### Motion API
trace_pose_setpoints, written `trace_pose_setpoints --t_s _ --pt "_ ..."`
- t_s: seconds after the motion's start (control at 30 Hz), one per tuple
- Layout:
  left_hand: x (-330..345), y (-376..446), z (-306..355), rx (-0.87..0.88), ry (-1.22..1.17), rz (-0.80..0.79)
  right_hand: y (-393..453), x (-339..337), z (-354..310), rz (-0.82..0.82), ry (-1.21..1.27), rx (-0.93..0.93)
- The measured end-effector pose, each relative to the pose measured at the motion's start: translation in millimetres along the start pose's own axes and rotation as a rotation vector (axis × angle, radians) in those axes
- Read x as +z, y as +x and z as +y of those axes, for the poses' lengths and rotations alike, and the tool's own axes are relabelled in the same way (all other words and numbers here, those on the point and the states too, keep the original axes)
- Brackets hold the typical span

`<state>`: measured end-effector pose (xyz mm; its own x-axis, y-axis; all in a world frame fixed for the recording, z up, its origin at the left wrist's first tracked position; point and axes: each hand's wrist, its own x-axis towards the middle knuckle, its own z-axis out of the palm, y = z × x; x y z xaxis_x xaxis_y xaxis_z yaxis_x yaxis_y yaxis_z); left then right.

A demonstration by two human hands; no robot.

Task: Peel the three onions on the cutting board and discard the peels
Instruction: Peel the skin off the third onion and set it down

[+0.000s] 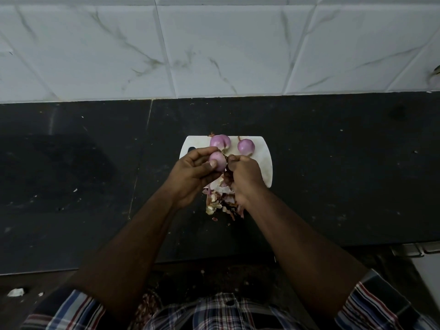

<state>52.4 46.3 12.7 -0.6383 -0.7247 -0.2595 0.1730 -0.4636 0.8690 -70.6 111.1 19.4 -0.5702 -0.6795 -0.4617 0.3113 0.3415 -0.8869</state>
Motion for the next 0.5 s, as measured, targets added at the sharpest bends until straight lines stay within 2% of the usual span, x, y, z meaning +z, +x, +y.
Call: trace_pose_setpoints --t_s 0.07,0.2,0.37,0.43,0.5 --pt "-3 0 3 -0.008 -0.045 -0.027 -4 -3 -4 -0.091 0.138 0.051" --pt "-9 -1 7 -0.018 -0.093 -0.061 -4 -16 -6 -0.099 -0.120 -0.182" --pt "-13 -3 5 -0.044 -0.155 -0.074 1 -20 -9 -0.061 -0.147 -0.306" --pt "-9 -2 6 -0.041 -0.147 -0.069 1 -19 -7 -0.090 -0.259 -0.383" --pt "-4 -1 6 -0.040 -0.121 -0.054 -2 -15 -3 -0.046 -0.378 -0.488"
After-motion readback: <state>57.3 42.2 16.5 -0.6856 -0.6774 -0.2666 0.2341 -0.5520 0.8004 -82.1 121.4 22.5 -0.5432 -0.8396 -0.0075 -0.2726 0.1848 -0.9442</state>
